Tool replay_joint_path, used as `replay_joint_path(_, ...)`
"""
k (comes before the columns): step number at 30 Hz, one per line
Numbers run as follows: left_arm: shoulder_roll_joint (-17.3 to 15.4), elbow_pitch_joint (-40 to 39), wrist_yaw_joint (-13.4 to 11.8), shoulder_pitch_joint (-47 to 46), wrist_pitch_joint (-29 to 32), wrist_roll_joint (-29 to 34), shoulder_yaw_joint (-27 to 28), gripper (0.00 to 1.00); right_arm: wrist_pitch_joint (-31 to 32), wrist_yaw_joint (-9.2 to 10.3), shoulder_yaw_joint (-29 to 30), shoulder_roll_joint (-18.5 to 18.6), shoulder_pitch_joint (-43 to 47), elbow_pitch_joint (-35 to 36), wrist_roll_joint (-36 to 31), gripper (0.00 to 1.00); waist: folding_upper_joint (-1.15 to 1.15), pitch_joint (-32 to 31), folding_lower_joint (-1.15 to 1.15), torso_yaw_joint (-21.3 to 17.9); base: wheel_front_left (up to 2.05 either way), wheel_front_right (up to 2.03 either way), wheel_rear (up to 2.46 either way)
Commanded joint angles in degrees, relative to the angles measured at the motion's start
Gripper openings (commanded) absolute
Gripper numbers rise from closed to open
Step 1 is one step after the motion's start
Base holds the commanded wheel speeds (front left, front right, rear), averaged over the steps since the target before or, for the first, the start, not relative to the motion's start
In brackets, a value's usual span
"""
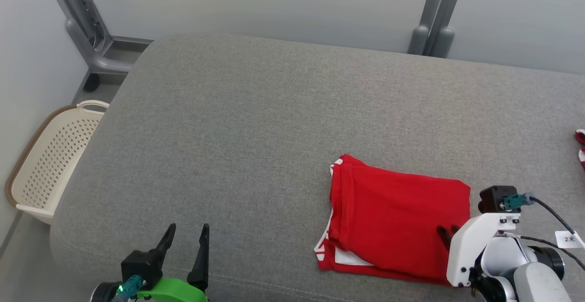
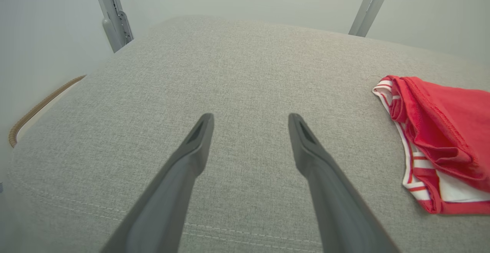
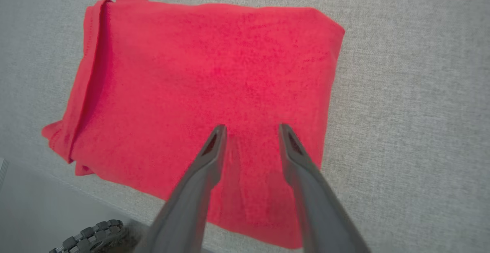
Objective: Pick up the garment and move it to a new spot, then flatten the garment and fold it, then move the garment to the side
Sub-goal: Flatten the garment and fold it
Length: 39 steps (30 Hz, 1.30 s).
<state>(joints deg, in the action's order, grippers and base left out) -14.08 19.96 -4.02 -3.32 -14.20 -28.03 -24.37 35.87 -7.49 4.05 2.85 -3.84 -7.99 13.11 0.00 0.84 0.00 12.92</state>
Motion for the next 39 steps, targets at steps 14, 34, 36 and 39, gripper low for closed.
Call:
replay_joint_path(14,-0.16,0.47,0.09,-1.72,-0.44,0.01,-0.68,1.0,-4.38,0.01,-10.31,0.13,-4.72,-6.96,1.34,0.0,0.0,1.36,0.0,4.53,0.0,0.0,0.0)
replay_joint_path(34,0.56,1.36,0.49,-2.07,-0.65,-0.14,-1.58,1.0,-8.28,0.01,-21.39,0.14,-9.44,-15.71,4.61,0.0,0.0,2.4,0.0,9.04,0.0,0.0,0.0)
replay_joint_path(36,0.65,1.4,0.45,-2.03,-0.68,-0.21,-1.69,1.0,-8.69,0.01,-21.78,0.15,-9.88,-16.74,4.88,0.0,0.0,2.6,0.0,9.47,0.0,0.0,0.0)
replay_joint_path(39,0.81,1.58,0.57,-1.83,-0.72,-0.29,-1.88,1.0,-8.77,0.01,-22.54,0.12,-10.49,-18.32,5.07,0.0,0.0,2.85,0.0,10.14,0.0,0.0,0.0)
